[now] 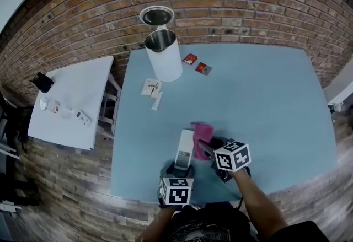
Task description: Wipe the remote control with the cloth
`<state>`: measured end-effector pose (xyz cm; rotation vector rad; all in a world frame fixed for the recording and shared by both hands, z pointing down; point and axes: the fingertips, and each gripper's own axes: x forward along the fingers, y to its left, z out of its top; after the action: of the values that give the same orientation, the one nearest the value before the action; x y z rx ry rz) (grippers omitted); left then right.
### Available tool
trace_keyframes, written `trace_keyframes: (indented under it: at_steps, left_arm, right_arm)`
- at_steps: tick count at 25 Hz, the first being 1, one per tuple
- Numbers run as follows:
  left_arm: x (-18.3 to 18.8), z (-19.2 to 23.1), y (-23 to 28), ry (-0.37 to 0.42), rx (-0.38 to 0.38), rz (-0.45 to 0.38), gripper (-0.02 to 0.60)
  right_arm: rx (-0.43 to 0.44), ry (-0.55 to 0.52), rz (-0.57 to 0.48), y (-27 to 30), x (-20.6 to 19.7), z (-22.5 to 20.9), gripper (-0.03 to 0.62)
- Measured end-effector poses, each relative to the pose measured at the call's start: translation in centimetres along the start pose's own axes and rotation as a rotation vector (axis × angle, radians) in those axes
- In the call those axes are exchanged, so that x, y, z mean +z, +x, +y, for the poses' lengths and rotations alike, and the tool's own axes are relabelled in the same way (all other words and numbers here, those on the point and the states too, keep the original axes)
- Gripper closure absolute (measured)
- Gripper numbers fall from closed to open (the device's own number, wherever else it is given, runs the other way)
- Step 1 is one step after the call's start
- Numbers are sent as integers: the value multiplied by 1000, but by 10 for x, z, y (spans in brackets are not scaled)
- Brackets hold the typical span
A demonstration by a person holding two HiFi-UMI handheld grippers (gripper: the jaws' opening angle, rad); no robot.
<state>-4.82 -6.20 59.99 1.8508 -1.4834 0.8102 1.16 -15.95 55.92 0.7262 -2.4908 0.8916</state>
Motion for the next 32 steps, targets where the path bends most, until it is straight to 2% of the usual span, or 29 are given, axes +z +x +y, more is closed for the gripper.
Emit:
trace_keyframes:
  at_steps: [13,24,28,32]
  left_arm:
    - [1,-1,0,8,-1,-8,298]
    - [0,-1,-1,12,-18,-1,299]
    - [0,-2,-2,-12,-56,18,301]
    - [4,-2,-6,-83,-139,54,302]
  right_arm:
    - [6,7,4,-12,-25,26,526]
    - [50,-10,18,-19,-37,56,527]
    - [64,-9,7,-25,-36,60,528]
    - [59,-24,-16,-30,-26,55,526]
